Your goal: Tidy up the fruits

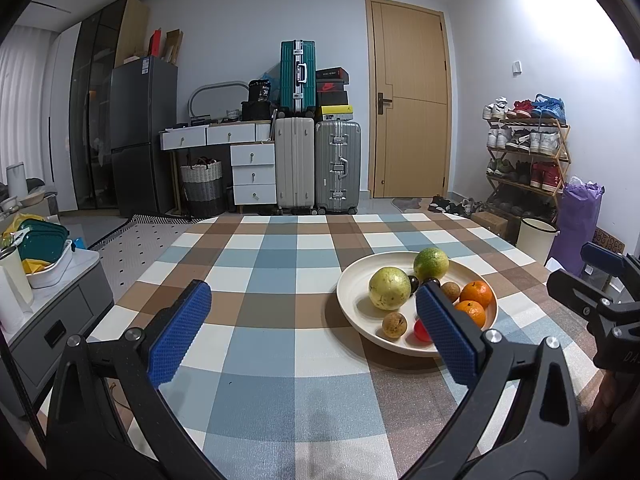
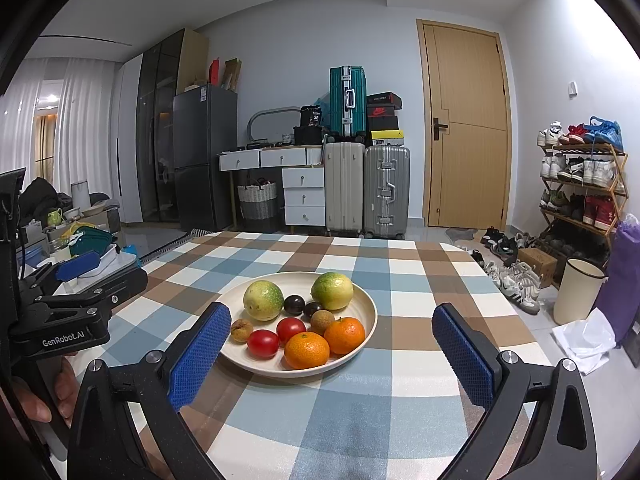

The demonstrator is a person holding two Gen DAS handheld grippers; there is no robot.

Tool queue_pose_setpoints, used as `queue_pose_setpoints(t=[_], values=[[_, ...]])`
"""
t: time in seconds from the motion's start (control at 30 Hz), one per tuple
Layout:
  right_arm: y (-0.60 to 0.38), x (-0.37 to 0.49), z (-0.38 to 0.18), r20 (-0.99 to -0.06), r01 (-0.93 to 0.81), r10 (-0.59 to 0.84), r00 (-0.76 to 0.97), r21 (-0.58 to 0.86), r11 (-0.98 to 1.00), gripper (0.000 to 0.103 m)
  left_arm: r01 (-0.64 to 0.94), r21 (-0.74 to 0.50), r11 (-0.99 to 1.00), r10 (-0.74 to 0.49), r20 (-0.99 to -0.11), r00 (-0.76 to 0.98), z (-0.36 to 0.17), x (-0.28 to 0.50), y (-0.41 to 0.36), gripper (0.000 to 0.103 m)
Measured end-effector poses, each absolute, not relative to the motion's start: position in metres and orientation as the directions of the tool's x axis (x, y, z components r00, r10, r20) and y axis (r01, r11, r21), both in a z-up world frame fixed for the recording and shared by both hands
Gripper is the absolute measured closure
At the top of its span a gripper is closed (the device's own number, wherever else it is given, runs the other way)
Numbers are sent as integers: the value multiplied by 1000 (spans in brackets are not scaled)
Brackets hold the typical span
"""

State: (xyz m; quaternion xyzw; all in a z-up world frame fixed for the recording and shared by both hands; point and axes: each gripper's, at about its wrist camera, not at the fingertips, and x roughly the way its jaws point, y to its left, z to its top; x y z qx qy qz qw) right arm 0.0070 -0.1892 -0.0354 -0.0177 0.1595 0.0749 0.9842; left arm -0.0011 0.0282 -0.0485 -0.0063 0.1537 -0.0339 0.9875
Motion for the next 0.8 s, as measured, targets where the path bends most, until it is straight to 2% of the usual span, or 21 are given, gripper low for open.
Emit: queue_pose_setpoints(t=[0.8], values=[[-190,7,-35,-317,-153,142,938,-10,988,0,65,-23,998,-69,-303,951,-49,1,29,1]])
